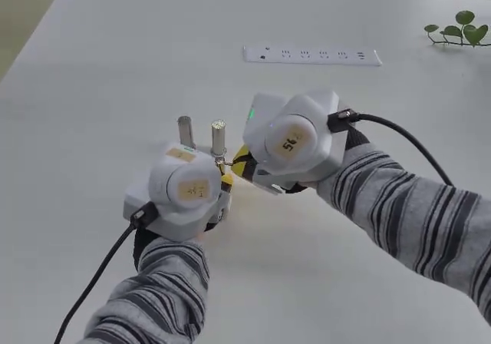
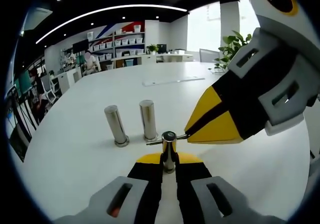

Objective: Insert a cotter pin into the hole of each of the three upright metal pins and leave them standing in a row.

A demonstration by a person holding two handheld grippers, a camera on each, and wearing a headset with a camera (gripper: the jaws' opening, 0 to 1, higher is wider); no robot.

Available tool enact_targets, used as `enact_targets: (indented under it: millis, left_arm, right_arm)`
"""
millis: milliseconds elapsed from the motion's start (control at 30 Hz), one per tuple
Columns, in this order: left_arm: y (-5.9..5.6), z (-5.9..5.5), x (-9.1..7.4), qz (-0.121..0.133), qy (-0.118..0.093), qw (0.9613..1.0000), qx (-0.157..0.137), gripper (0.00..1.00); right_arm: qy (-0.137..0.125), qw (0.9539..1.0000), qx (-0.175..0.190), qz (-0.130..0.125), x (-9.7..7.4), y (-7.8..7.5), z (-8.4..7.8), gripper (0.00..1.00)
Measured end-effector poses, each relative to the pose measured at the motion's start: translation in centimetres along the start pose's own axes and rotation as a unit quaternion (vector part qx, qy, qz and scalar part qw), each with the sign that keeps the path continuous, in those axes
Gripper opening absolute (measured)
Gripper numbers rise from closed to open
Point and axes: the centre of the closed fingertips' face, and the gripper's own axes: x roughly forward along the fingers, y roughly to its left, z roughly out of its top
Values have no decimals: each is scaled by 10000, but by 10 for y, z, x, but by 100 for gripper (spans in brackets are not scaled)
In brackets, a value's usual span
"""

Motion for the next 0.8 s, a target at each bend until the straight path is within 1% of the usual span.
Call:
enact_targets:
  millis: [433, 800]
  left_arm:
    - [0, 0, 0, 35, 3, 10000, 57, 5]
    - [1, 0, 0, 51, -5, 10000, 74, 5]
  right_arm:
    - [-2, 10000, -9, 33, 2, 1, 3, 0]
    - [-62, 10000, 27, 8, 4, 0, 4, 0]
